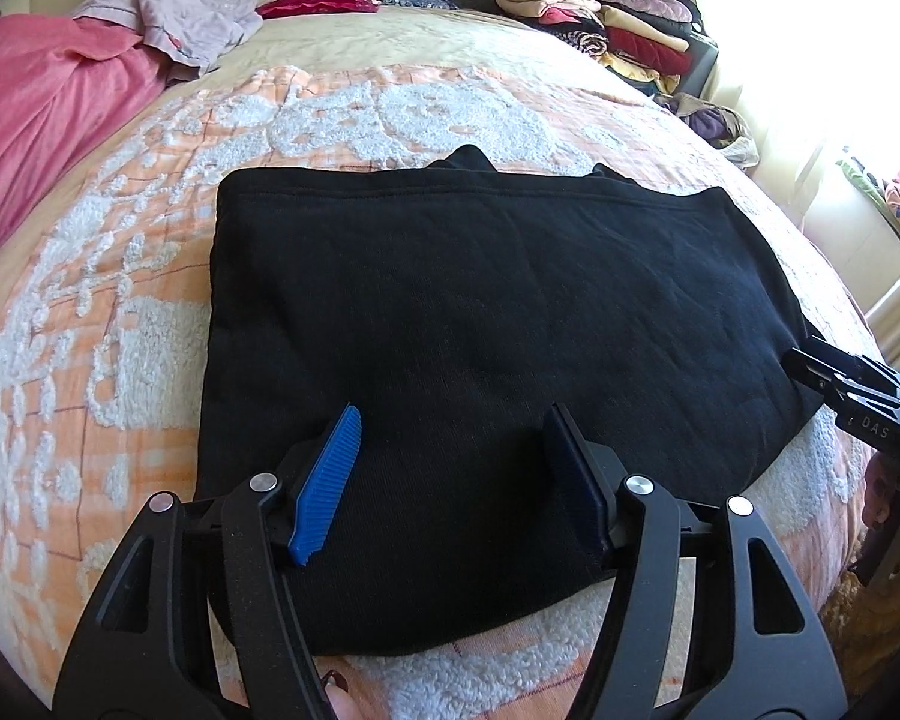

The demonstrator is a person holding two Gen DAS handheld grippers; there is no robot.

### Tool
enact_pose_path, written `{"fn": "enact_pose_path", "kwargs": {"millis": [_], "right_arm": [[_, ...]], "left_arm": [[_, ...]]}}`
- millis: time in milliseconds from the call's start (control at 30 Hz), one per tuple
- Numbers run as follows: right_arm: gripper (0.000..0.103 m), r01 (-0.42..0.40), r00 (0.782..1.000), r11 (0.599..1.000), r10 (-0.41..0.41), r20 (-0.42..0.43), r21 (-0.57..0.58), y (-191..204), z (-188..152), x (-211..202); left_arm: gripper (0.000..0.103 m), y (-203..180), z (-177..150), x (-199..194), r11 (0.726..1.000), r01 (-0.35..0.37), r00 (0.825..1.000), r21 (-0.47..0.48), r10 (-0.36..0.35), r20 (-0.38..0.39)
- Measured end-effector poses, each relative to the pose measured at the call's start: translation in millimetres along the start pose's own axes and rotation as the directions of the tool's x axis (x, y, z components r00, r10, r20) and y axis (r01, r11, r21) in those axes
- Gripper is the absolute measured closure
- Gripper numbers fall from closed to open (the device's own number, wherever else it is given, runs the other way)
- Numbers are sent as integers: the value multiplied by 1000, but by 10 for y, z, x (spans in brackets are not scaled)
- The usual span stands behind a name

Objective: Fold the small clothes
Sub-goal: 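Open both grippers and smooth the folded sweatshirt flat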

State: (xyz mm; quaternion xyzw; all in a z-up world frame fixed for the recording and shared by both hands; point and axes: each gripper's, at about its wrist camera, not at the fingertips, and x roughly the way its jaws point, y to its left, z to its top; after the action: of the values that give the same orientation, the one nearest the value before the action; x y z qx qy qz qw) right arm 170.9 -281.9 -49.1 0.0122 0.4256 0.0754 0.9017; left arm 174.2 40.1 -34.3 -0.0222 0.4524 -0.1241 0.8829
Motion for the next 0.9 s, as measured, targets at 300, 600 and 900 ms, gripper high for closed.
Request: {"fn": "enact_pose_path", "kwargs": {"millis": [300,600,900], "right_arm": [[31,-18,1000,1000,18,-9,11,51,-53,-133],[18,-43,999,999,42,17,13,154,-82,-305],[18,-84,995,996,85,45,-27,384,-84,-430]], "left_arm": [[43,-26,-33,-125,1000,26,1000,-7,-26,-1],[30,-18,3,-230,995,95,995,-39,-95,16],[16,69,90,-374,997,61,996,-40,-58,69]]}}
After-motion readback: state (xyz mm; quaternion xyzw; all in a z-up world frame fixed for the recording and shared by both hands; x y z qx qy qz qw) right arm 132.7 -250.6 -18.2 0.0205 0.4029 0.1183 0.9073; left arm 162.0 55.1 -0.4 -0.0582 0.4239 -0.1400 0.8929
